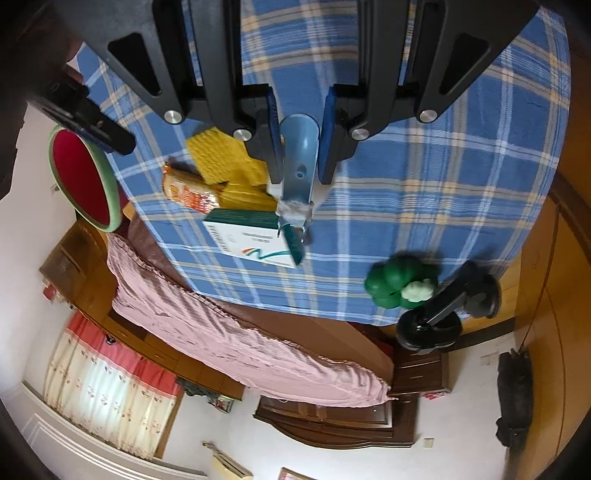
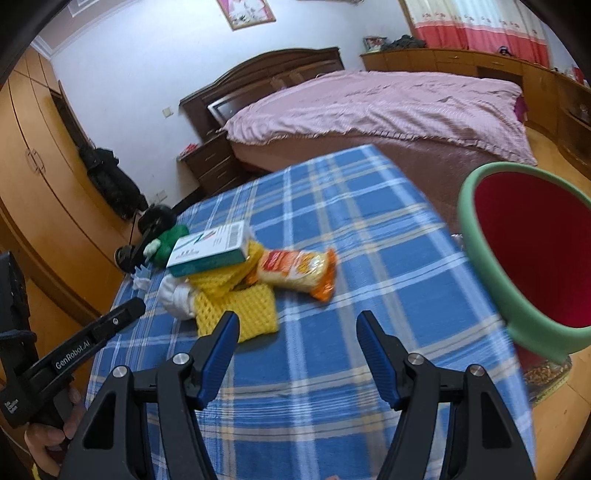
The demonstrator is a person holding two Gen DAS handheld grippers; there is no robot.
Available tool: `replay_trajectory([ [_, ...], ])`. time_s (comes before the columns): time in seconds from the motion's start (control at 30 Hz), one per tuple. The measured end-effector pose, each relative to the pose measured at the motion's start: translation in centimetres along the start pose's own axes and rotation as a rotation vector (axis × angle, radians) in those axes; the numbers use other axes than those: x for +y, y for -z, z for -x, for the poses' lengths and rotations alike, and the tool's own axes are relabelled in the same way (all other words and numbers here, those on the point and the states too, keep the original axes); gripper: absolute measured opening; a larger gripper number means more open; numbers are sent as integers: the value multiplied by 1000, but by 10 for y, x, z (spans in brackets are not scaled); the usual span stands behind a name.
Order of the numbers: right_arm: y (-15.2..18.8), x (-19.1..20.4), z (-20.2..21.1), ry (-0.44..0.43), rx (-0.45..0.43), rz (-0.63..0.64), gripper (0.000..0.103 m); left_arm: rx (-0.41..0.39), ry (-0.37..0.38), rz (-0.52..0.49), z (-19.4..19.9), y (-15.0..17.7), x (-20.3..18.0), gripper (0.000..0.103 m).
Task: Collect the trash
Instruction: 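Grasp the yellow foam net with the right tool while the left tool holds the scoop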
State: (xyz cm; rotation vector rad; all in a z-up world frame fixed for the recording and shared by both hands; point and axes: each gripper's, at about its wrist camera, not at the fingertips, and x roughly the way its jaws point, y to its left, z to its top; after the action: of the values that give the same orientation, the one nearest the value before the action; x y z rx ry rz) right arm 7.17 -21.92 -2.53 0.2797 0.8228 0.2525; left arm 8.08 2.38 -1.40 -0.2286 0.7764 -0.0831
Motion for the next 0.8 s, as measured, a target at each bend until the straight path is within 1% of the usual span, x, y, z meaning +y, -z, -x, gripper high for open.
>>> replay_trajectory([
  [0.1, 1, 8, -14, -13, 28, 8, 68, -1, -13, 9, -3, 1, 7, 18],
  [0.3, 3, 23, -35, 11, 65, 53, 66, -16, -47, 21, -8, 5, 19, 18],
  [0.4, 3, 28, -44, 20, 78, 52, 63, -11, -37, 32, -12, 7, 25, 18],
  [0.5, 4, 31, -52, 30, 85, 51, 59, -11, -24, 34, -14, 8, 28, 18],
  [0.57, 5, 33, -58, 38, 92, 51, 53, -8, -12, 32, -15, 9, 30, 18],
  [0.63, 6, 36, -62, 39, 101, 51, 50, 0, 5, 31, -16, 11, 33, 18],
  [0.67, 8, 38, -66, 44, 112, 53, 46, 1, 13, 32, -17, 12, 33, 18],
  [0.7, 9, 40, -68, 43, 120, 53, 45, -1, 23, 33, -16, 12, 34, 18],
  [0.8, 12, 46, -69, 61, 112, 79, 35, -8, 45, 30, -16, 13, 36, 18],
])
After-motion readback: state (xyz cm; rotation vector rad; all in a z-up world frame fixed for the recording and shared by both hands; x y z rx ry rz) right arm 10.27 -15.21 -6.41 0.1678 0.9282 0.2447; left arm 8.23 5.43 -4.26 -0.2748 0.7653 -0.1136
